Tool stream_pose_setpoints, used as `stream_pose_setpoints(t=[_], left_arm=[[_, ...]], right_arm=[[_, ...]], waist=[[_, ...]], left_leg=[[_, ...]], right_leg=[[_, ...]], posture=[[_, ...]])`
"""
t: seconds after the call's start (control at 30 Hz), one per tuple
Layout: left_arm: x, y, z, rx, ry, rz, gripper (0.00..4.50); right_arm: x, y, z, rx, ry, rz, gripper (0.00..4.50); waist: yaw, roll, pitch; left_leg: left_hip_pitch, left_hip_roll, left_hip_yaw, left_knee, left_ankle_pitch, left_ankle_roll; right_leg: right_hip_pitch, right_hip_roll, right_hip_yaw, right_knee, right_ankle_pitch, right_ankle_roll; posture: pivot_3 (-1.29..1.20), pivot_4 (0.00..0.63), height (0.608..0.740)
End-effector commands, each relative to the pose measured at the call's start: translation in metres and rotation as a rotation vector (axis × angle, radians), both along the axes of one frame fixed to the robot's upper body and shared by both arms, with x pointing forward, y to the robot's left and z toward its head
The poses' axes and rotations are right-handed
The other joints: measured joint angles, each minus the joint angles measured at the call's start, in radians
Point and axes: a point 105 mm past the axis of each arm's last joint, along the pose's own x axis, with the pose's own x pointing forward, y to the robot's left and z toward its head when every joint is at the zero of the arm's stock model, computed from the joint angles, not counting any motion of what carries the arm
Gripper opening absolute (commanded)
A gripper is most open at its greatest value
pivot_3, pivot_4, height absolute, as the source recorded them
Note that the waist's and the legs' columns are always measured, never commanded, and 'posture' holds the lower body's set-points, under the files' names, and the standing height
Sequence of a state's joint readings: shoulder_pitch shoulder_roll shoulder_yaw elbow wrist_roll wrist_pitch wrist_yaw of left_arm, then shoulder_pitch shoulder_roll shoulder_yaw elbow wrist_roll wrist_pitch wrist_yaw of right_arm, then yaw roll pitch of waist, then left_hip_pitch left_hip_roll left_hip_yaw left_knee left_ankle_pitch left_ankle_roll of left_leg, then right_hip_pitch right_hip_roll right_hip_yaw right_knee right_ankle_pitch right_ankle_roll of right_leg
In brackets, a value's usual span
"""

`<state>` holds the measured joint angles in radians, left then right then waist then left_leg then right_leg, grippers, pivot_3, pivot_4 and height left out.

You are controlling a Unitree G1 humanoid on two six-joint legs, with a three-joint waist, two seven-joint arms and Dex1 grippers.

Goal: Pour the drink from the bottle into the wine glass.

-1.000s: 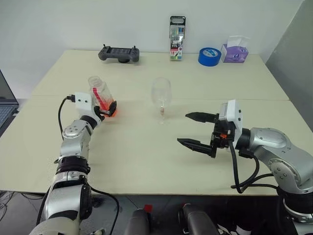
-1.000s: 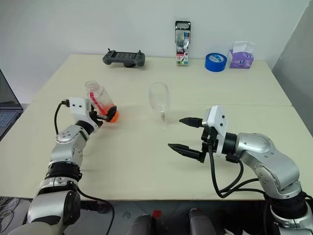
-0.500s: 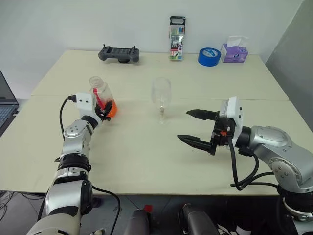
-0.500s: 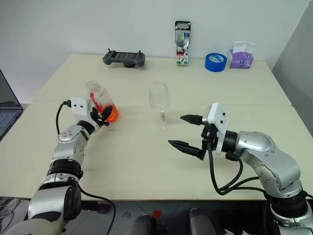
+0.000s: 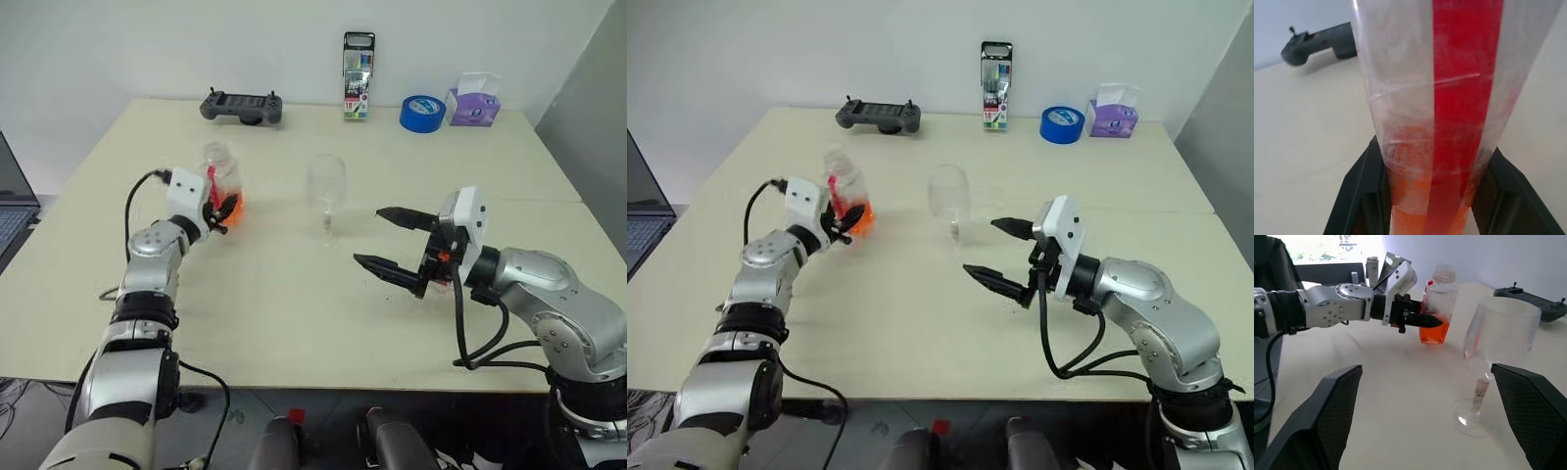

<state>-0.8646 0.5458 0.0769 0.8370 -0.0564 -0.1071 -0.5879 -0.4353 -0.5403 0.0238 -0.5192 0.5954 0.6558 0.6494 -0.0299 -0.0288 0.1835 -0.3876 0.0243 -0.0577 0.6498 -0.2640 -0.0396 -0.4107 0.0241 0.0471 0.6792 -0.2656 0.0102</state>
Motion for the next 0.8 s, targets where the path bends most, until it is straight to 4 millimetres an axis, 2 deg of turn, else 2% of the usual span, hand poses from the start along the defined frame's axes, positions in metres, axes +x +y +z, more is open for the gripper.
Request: stream_pose_setpoints(t=[0.03, 0.23, 0.47, 0.8], left_arm=[[-0.001, -0.021, 0.056, 0.143, -0.183, -0.099, 1.68], [-0.002, -0.047, 0.083, 0.403, -0.281, -0.217, 1.68], [-0.002, -0.056, 0.091, 0.58, -0.333, -0.262, 1.68], [0.001, -0.061, 0.096, 0.797, -0.403, -0.26, 1.68]], right_arm=[[0.011, -0.004, 0.018, 0.039, -0.1, -0.071, 4.5], [0.027, -0.007, 0.025, 0.094, -0.141, -0.145, 4.5], [0.025, 0.0, 0.03, 0.14, -0.138, -0.124, 4.5], [0.02, 0.006, 0.035, 0.171, -0.137, -0.095, 4.5]], waist=[[0.0, 0.0, 0.0], [-0.001, 0.0, 0.0], [-0.002, 0.0, 0.0], [0.0, 0.0, 0.0]], left_leg=[[0.0, 0.0, 0.0, 0.0, 0.0, 0.0], [0.0, 0.0, 0.0, -0.002, 0.0, 0.0], [-0.009, -0.001, 0.0, 0.0, 0.0, 0.0], [-0.011, -0.001, 0.0, 0.001, 0.0, 0.0]], right_leg=[[0.0, 0.0, 0.0, 0.0, 0.0, 0.0], [-0.001, 0.0, 0.0, 0.0, 0.002, -0.004], [-0.011, 0.0, -0.001, 0.003, 0.003, -0.005], [-0.011, 0.0, -0.002, 0.002, 0.003, -0.005]], posture=[[0.0, 0.15, 0.74], [0.0, 0.15, 0.74], [0.0, 0.15, 0.74], [0.0, 0.15, 0.74]])
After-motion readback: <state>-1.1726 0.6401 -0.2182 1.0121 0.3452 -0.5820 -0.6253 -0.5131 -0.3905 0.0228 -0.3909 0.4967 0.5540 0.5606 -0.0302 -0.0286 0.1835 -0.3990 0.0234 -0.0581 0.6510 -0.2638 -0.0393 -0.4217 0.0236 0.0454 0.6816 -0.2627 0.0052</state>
